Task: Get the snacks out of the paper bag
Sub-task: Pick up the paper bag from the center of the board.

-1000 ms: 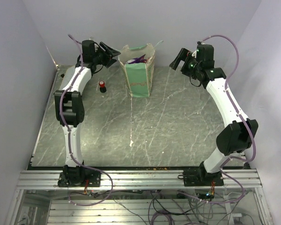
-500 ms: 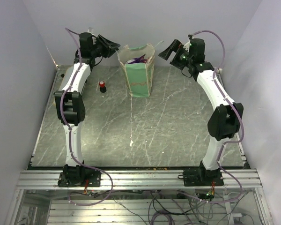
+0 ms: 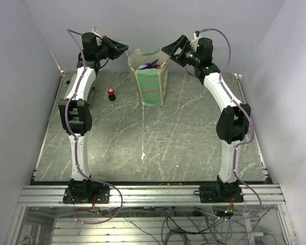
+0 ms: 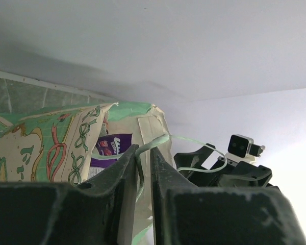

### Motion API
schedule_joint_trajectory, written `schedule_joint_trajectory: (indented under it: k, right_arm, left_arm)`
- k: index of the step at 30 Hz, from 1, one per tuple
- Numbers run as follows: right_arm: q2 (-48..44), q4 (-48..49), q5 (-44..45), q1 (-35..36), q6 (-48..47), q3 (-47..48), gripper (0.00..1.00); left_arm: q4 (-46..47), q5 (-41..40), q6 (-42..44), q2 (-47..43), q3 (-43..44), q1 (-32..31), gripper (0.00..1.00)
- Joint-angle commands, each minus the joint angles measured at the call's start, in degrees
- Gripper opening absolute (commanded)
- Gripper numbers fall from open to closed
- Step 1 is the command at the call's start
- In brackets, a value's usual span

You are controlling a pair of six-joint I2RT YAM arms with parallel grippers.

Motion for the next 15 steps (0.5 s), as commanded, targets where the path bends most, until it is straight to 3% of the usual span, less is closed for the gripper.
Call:
schedule_joint_trajectory:
  k: [1,6,10,13,15]
  right_arm:
    - [1.74,4.29,0.94,1.29,0.31,4.02,0.94]
    - [4.97,7.54,2.24,1.82,3.97,5.44,0.80]
    - [7.61,3.85,2.87,2.47,2.55,11.55,0.66]
    - [7.03,2.21,3.76,2.27,0.91,11.34,0.38]
    - [5.55,-0.27,5.27,2.10,-1.99,10.85,0.08]
  left_arm:
    - [2.78,4.72,-2.68,2.11,4.02,0.83,0.23]
    - [2.02,6.68,-1.13,3.38,6.25,1.36,0.18]
    - [-1.58,7.12,1.80,2.68,7.29,1.46,0.16]
    - [-3.73,6.96,4.19,1.45,7.12,1.51,0.12]
    - [-5.76,6.08,6.49,0.15,7.08,1.50,0.10]
